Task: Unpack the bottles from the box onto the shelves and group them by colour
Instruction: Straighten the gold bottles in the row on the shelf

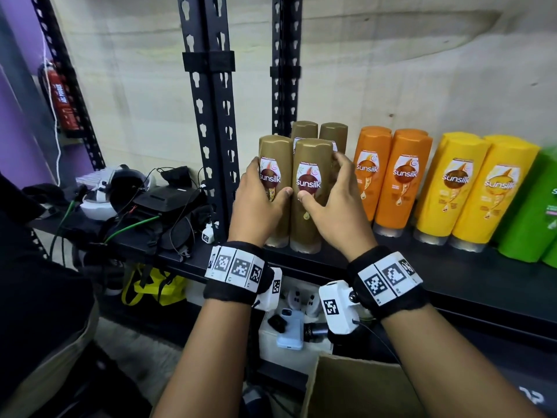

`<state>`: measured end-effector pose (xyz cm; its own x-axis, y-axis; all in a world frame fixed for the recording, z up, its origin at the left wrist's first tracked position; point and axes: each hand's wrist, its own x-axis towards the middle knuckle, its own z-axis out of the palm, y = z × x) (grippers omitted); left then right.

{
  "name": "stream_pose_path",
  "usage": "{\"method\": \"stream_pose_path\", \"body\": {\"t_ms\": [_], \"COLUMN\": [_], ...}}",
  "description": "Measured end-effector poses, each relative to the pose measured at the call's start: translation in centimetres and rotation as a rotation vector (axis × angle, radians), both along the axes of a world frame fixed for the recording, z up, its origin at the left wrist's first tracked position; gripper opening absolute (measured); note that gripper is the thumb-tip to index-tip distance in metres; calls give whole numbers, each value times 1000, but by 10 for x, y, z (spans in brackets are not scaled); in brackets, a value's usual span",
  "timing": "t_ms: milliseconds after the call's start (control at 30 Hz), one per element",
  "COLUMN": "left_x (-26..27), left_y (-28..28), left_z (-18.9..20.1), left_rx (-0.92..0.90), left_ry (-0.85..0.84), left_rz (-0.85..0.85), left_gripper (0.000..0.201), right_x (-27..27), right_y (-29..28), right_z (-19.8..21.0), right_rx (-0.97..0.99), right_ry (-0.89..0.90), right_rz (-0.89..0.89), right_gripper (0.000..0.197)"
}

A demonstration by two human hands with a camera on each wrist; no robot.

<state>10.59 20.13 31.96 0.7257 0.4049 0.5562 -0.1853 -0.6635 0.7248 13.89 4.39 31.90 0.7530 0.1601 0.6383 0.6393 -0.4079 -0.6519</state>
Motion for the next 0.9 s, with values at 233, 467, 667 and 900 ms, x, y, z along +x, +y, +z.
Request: {"method": "stream_pose_path", "body": {"t_ms": [233, 467, 667, 900], "left_x": [12, 50, 83, 108], "left_y": [-1, -7, -11, -10], "left_z": [2, 7, 16, 16], "left_rx": [-23, -44, -88, -112], "left_ry": [6, 31, 150, 176], "left_rz": [3, 19, -16, -23], "left_gripper": [76, 69, 73, 70], "right_x": [5, 33, 55, 74], "right_y": [8, 19, 20, 24], "right_z": [1, 2, 9, 13], "right_rx": [-104, -118, -145, -98], "right_ry": [-4, -5, 120, 214], "right_rz": [-126, -203, -241, -216], "right_gripper": [84, 83, 88, 95]}}
